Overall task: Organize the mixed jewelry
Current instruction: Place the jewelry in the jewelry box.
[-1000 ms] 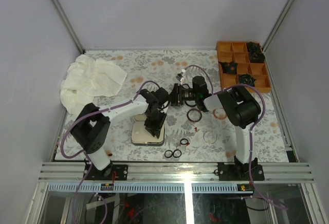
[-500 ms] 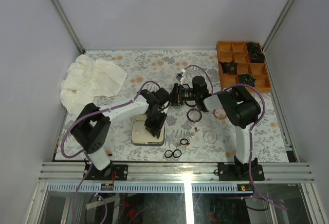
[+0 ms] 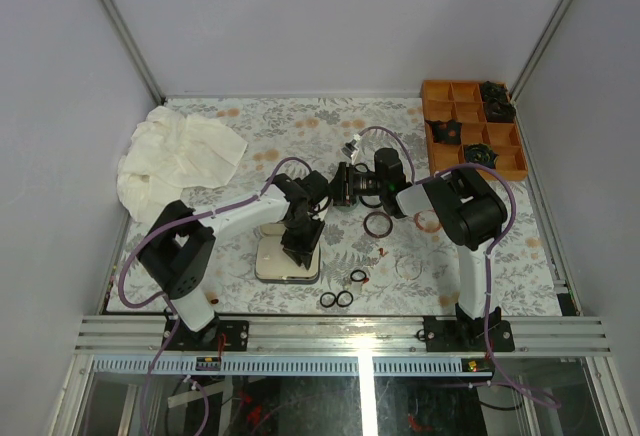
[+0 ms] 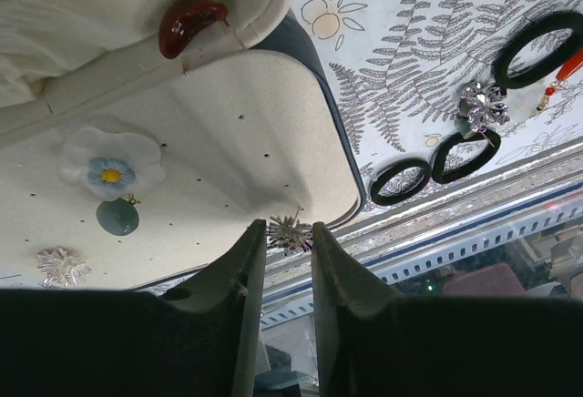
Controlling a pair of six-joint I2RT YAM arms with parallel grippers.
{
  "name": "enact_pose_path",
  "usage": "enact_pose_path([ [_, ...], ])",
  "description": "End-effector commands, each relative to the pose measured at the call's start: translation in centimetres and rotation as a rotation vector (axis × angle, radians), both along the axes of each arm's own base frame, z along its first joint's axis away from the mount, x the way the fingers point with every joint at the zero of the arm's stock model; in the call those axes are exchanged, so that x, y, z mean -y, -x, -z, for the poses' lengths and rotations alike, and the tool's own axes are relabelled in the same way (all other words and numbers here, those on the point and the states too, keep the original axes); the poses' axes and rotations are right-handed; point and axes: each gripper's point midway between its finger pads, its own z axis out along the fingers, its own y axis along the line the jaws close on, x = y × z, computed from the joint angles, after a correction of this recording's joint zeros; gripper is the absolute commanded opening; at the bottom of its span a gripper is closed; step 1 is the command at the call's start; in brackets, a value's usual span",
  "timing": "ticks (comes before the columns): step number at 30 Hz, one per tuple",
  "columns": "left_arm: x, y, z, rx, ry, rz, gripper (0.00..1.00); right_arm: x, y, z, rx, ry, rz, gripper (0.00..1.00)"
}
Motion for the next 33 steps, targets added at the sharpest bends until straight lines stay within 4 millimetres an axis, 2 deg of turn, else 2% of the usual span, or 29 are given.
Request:
enact_pose_path([
  [1, -0.2, -0.2, 0.7, 0.021, -0.018, 0.028, 0.00, -0.7, 0.3, -3.0, 0.079, -0.073, -0.043, 0.40],
  [15, -0.5, 0.0, 1.1, 0.019, -0.027, 0.028, 0.00, -0.7, 0.2, -3.0, 0.078, -0.075, -0.042, 0.40],
  [33, 1.1, -0.2, 0.8, 0.026, -0.001, 0.051, 0.00, -0.7, 0.3, -3.3, 0.082, -0.084, -0.046, 0.40],
])
